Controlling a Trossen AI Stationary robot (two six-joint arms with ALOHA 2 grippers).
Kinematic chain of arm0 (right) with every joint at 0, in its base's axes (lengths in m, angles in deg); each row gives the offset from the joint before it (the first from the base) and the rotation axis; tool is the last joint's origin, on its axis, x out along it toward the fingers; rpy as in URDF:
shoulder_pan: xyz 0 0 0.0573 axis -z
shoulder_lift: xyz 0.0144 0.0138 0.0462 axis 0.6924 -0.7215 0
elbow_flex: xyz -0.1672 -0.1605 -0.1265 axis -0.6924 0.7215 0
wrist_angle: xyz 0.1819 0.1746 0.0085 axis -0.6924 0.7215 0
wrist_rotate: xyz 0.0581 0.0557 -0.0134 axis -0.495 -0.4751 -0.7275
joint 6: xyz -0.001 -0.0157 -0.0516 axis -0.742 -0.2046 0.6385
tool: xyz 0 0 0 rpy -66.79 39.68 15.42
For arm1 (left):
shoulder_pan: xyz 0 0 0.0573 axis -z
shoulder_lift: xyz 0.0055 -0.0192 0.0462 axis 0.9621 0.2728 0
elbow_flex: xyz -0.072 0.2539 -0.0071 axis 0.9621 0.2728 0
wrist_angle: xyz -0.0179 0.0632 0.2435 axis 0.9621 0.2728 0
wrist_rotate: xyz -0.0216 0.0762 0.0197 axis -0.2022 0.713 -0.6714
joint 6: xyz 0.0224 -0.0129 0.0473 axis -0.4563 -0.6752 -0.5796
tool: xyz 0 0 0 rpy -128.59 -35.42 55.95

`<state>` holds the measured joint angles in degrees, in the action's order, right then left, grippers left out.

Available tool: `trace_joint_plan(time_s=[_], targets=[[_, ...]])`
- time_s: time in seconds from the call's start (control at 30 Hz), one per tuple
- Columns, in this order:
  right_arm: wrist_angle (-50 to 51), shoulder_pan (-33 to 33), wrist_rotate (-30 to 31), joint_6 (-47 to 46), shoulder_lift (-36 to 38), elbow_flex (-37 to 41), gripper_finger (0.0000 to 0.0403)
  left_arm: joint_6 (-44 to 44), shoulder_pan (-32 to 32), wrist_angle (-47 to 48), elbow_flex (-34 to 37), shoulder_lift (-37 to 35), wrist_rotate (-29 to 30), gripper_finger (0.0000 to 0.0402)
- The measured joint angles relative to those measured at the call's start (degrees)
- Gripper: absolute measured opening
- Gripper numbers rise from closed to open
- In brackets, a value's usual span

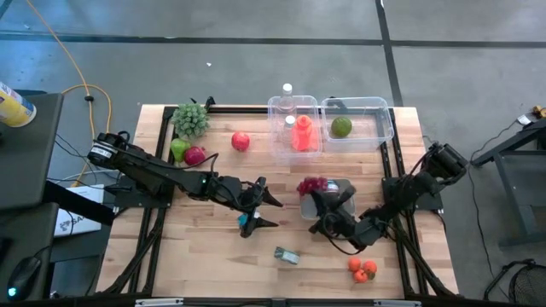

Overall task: Pick & Place Food Item
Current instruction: Put the grapes into the right transparent bin

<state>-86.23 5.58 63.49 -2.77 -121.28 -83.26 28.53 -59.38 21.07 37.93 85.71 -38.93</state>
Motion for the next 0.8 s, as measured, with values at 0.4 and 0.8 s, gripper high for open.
trace_joint_plan(time_s=[0.4, 0.8], targets=[[-3.67, 6.05, -23.55, -12.44, 0.00, 0.00, 0.0003, 1.26, 0.02, 0.26, 0.00, 0.02, -2.19, 0.0295], [0.99, 11.08, -25.75, -4.38, 13.03, 1.87, 0.0003, 2.58, 0.00, 0.42, 0.02, 0.00, -12.60, 0.0295]])
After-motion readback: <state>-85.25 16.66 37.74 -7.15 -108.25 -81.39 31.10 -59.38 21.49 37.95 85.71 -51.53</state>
